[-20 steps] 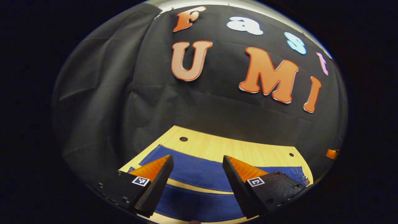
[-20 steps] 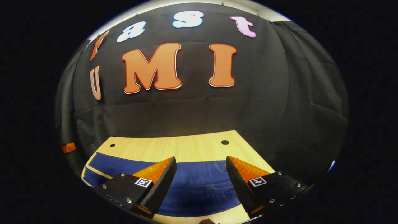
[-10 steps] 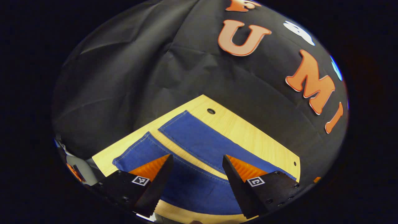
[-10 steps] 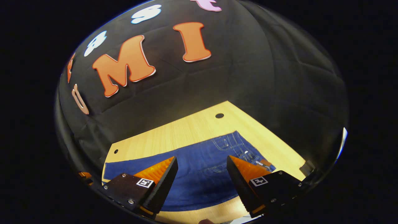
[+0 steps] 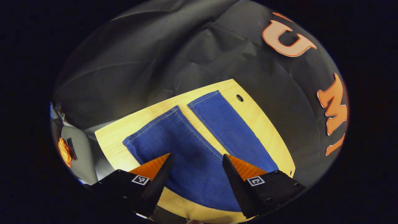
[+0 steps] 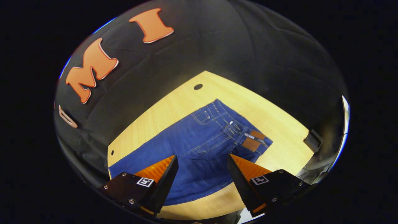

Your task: Grasp the waist and the cuffs of the jeans and fold them to make the two legs overlap; first hold the waist and fold one-third of the jeans toward the cuffs, then hold the cuffs and fold the remaining one-third in the same direction to finish folding.

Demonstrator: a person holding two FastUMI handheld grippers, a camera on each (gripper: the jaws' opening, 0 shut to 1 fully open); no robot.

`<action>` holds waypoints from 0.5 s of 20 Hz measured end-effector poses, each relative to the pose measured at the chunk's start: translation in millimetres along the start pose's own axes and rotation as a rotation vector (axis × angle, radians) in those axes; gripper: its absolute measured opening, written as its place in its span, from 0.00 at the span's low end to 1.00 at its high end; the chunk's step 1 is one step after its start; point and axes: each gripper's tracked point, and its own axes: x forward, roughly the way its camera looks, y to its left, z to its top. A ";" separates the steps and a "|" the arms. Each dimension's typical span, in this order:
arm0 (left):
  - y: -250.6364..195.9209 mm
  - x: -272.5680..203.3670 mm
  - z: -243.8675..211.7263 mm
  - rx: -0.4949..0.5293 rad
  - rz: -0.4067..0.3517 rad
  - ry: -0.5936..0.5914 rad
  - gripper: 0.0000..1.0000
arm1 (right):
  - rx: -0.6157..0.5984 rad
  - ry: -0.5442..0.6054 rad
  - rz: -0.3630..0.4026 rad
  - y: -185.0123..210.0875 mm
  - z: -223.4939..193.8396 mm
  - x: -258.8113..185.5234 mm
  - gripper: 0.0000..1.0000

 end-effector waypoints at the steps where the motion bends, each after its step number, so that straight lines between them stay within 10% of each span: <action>1: 6.6 2.6 -1.9 -0.028 -0.002 0.010 0.98 | 0.026 0.024 0.000 -3.9 -4.8 3.3 0.98; 10: 56.2 17.5 -19.3 -0.193 0.018 0.112 0.98 | 0.149 0.138 0.011 -22.6 -32.3 26.6 0.97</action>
